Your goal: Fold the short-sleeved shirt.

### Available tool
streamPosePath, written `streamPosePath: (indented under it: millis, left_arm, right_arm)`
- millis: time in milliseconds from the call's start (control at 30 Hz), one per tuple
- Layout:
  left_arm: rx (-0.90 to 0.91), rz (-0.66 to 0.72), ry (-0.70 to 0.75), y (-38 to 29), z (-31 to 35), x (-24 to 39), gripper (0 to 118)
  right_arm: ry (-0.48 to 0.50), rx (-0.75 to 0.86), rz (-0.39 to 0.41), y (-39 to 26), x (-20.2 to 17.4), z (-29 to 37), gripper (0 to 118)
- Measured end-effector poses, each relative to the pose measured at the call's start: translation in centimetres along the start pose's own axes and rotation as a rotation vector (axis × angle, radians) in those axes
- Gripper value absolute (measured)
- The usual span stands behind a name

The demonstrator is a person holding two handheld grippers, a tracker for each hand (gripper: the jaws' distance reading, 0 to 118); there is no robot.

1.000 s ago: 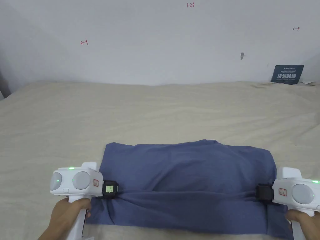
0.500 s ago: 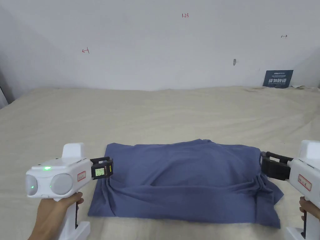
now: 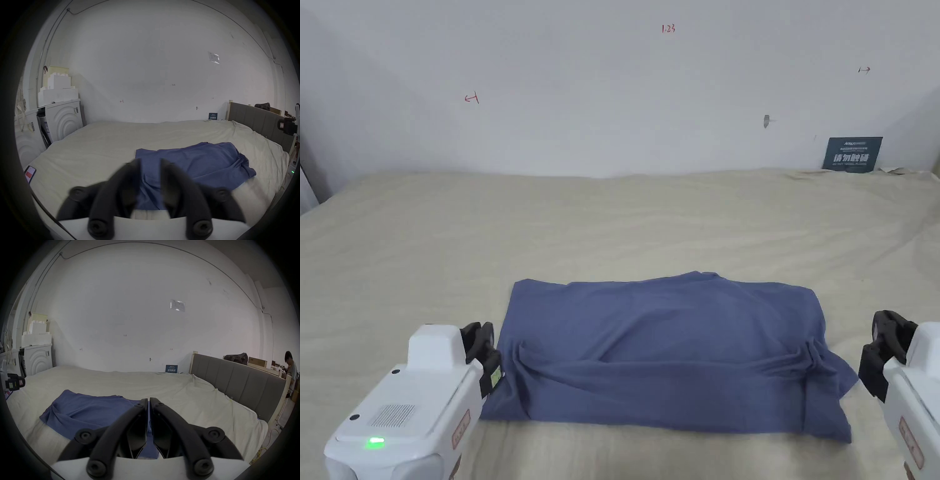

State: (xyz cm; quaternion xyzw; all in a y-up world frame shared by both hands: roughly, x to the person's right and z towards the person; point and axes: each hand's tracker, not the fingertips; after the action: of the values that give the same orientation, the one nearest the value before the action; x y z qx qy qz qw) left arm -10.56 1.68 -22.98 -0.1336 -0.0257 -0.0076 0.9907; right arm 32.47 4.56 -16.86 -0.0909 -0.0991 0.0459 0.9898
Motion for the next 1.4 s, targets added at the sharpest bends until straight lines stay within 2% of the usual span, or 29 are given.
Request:
streamPosePath:
  millis: [100, 433, 733, 833, 967, 1067, 1100, 1167, 1200, 1233, 1267, 1300, 1400]
  left_arm:
    - [0.001, 0.032, -0.001, -0.5, 0.4, -0.2, 0]
    - [-0.032, -0.025, -0.016, -0.9, 0.5, 0.2, 0]
    - [-0.364, -0.029, -0.085, 1.2, -6.7, -1.1, 0]
    - [-0.486, 0.011, -0.109, 0.5, -10.0, -2.1, 0]
    - [-0.639, -0.030, -0.103, -1.5, -14.5, -3.2, 0]
    - [-0.736, 0.048, -0.100, -3.1, -17.0, -4.2, 0]
    - [-0.766, 0.057, -0.111, -3.5, -17.6, -4.5, 4]
    - [-0.768, 0.047, -0.091, -4.3, -17.5, -4.3, 22]
    - [-0.788, 0.038, -0.079, -4.7, -17.8, -4.4, 35]
    - [-0.798, 0.040, -0.069, -5.0, -17.9, -4.6, 52]
    - [-0.810, 0.042, -0.061, -5.4, -18.0, -4.8, 63]
    - [-0.819, 0.049, -0.054, -5.8, -18.1, -5.0, 68]
    - [-0.843, 0.059, -0.046, -6.3, -17.9, -5.2, 69]
  right_arm:
    - [0.008, 0.003, -0.015, -0.7, -0.1, 0.5, 0]
    - [0.010, -0.010, -0.031, -0.4, -1.5, 1.1, 0]
    - [0.023, -0.033, -0.029, -0.6, -0.7, -1.7, 0]
    - [0.026, -0.044, -0.025, -1.1, -0.5, -2.6, 0]
    - [0.028, -0.070, -0.021, -1.7, -0.3, -3.7, 0]
    - [0.025, -0.092, -0.017, -2.4, -0.4, -4.4, 0]
    - [0.025, -0.101, -0.015, -2.7, -0.4, -4.6, 0]
    - [0.025, -0.117, -0.016, -3.1, -0.3, -5.1, 0]
    - [0.027, -0.123, -0.019, -3.3, -0.5, -5.1, 0]
    - [0.028, -0.130, -0.021, -3.4, -0.5, -5.2, 0]
    - [0.028, -0.135, -0.022, -3.6, -0.5, -5.3, 0]
    - [0.029, -0.142, -0.021, -3.8, -0.6, -5.4, 0]
    - [0.034, -0.157, -0.023, -4.2, -0.7, -5.5, 0]
